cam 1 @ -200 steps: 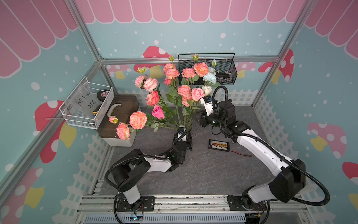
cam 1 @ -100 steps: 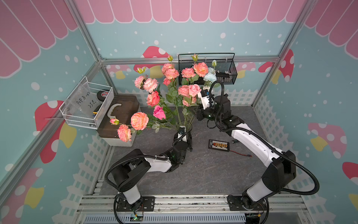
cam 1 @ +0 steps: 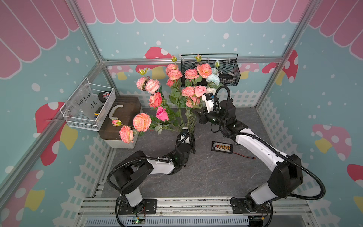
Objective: Pick out pink flowers from the vase
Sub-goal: Pick up the flower from the vase, then place the flower at the center of the board.
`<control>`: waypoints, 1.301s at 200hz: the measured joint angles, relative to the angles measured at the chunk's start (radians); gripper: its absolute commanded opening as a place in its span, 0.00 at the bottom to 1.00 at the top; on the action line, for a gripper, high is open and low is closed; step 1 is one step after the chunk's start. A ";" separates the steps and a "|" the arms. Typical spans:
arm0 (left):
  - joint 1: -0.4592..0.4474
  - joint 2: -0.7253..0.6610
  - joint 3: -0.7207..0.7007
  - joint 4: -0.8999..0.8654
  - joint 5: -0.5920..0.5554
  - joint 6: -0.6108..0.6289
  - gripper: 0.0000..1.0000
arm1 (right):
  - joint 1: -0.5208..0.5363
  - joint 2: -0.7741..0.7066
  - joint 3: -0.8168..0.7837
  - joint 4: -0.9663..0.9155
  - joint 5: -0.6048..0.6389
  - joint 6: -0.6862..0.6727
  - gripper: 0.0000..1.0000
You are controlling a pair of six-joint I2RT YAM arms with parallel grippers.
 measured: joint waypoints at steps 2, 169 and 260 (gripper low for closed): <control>0.000 0.001 0.000 0.001 0.000 0.000 0.00 | 0.000 -0.006 -0.004 0.000 -0.002 -0.001 0.00; -0.008 0.019 0.010 0.017 -0.018 0.031 0.00 | -0.193 -0.509 -0.027 -0.344 0.801 -0.138 0.00; -0.008 0.019 0.011 0.016 -0.002 0.050 0.00 | -0.288 -0.068 -0.142 -0.344 0.319 0.100 0.00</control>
